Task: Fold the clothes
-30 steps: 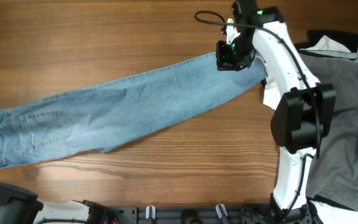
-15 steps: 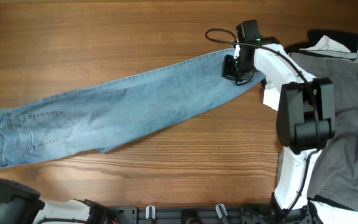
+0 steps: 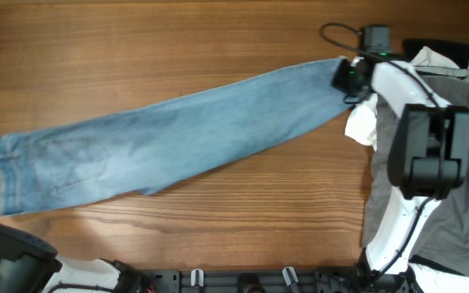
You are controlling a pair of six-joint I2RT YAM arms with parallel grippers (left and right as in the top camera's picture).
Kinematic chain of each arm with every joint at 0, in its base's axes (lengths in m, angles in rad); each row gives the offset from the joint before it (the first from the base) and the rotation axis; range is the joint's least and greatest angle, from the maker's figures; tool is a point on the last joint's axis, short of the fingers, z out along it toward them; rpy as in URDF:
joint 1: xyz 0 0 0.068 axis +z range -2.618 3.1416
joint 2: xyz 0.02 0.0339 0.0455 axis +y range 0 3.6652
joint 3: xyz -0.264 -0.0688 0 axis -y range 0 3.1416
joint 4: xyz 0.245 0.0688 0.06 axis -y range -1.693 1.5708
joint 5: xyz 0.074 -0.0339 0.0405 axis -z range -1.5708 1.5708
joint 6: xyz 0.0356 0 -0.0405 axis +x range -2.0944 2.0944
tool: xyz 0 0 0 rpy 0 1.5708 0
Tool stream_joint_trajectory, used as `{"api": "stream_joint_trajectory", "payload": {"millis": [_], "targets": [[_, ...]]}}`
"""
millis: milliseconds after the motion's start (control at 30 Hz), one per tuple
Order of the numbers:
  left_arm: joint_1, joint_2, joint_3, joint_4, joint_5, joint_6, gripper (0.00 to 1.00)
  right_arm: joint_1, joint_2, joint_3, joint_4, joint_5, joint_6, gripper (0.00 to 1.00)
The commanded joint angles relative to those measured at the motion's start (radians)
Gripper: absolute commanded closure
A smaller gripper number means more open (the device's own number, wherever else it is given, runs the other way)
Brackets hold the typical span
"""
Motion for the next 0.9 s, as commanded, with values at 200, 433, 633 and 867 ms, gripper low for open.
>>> {"api": "stream_joint_trajectory", "payload": {"millis": [200, 433, 633, 867], "targets": [[0.0, 0.009, 0.019, 0.02, -0.192, 0.179, 0.36, -0.046, 0.058, -0.024, -0.025, -0.014, -0.102, 0.96], [0.0, 0.057, 0.019, 0.031, -0.191, 0.374, 0.35, -0.046, 0.058, -0.024, -0.036, -0.014, -0.102, 0.96], [-0.003, 0.139, 0.019, 0.033, -0.186, 0.457, 0.27, -0.046, 0.058, -0.024, -0.045, -0.018, -0.101, 0.96], [-0.03, 0.241, 0.019, 0.074, -0.171, 0.482, 0.26, -0.046, 0.058, -0.024, -0.044, -0.052, -0.096, 0.94]]}}
